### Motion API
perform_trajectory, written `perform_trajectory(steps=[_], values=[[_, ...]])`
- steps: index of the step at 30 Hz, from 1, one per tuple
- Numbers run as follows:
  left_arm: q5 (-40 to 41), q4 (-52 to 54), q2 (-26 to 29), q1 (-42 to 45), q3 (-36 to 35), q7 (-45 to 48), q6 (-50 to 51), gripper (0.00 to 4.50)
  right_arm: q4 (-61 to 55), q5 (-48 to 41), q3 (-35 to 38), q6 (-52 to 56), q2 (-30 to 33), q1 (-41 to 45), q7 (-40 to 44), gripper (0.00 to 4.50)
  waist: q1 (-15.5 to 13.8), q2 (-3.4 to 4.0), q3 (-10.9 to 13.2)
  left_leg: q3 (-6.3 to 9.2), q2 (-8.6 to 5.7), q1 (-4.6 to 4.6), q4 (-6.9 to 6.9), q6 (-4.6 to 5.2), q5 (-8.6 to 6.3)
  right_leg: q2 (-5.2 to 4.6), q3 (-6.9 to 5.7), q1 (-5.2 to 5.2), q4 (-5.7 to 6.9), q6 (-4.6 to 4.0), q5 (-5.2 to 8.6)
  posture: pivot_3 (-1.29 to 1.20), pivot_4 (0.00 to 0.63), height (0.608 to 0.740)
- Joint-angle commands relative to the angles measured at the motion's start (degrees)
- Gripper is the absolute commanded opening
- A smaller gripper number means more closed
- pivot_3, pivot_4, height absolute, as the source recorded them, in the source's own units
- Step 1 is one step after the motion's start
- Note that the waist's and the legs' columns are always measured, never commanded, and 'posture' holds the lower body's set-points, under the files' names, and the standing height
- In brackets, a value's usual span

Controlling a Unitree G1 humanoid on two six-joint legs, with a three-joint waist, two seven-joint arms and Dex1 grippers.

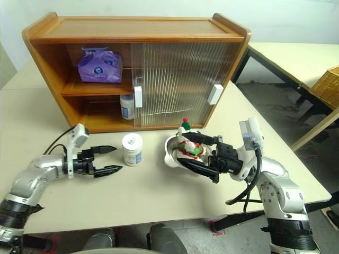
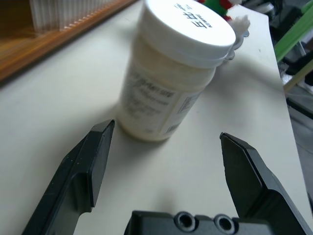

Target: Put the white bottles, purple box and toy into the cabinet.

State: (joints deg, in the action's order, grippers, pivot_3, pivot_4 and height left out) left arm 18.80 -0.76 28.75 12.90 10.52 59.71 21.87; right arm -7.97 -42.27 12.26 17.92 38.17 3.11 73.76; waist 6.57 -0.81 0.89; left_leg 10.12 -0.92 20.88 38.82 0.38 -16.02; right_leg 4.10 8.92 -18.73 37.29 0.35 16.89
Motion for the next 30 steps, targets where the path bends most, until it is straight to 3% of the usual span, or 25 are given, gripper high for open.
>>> perform_trajectory(steps=[1, 10, 14, 17, 23, 30], values=[[-3.38, -2.51, -0.86, 1.58, 2.63, -0.92, -1.73, 4.45, -0.81, 0.00, 0.38, 0.79, 0.75, -0.71, -0.38, 4.50, 0.00, 0.04, -0.03, -0.02, 0.01, 0.00, -0.01, 0.00, 0.00, 0.02, 0.00, 0.00, 0.00, 0.00, 0.00, -0.21, 0.000, 0.740], [-8.00, -7.92, -5.19, 4.27, 4.70, -4.66, -6.46, 4.45, -1.82, -0.28, 0.58, 1.41, 0.98, -1.62, -1.19, 4.50, 0.04, 0.11, -0.07, -0.06, -0.06, 0.00, 0.00, -0.01, 0.02, 0.07, -0.01, 0.06, -0.01, 0.33, 0.03, -0.22, 0.000, 0.740], [-9.58, -9.79, -7.91, 4.18, 5.44, -6.45, -8.45, 4.45, -2.19, -0.31, 0.56, 1.61, 1.03, -2.03, -1.45, 4.50, 0.15, 0.13, -0.08, -0.06, -0.14, -0.01, 0.00, 0.00, 0.02, 0.07, -0.01, 0.08, -0.01, 1.12, 0.03, -0.22, 0.000, 0.740], [-9.34, -10.28, -9.68, 3.78, 5.22, -7.56, -7.89, 4.45, -2.22, -0.38, 0.69, 1.64, 1.19, -2.24, -1.45, 4.50, 0.20, 0.13, -0.08, -0.06, -0.18, 0.00, 0.00, 0.01, 0.01, 0.06, -0.01, 0.08, -0.01, 1.16, 0.05, -0.22, 0.000, 0.740], [-9.00, -9.62, -9.67, 2.94, 5.36, -8.21, -5.27, 3.11, -2.03, -0.48, 0.90, 1.61, 1.53, -2.38, -1.35, 4.50, 0.27, 0.19, -0.14, -0.07, -0.32, -0.03, -0.01, 0.01, 0.01, 0.06, -0.01, 0.14, -0.01, 1.14, 0.06, -0.22, 0.000, 0.740], [-10.09, -8.52, -9.17, 1.17, 2.78, -12.84, -8.19, 3.11, -1.39, -0.32, 0.55, 1.59, 1.58, -1.64, -1.20, 4.50, 0.53, 0.37, -0.29, -0.08, -0.42, -0.07, -0.02, 0.01, 0.01, 0.06, -0.02, 0.19, -0.01, 1.09, 0.08, -0.21, 0.000, 0.740]])
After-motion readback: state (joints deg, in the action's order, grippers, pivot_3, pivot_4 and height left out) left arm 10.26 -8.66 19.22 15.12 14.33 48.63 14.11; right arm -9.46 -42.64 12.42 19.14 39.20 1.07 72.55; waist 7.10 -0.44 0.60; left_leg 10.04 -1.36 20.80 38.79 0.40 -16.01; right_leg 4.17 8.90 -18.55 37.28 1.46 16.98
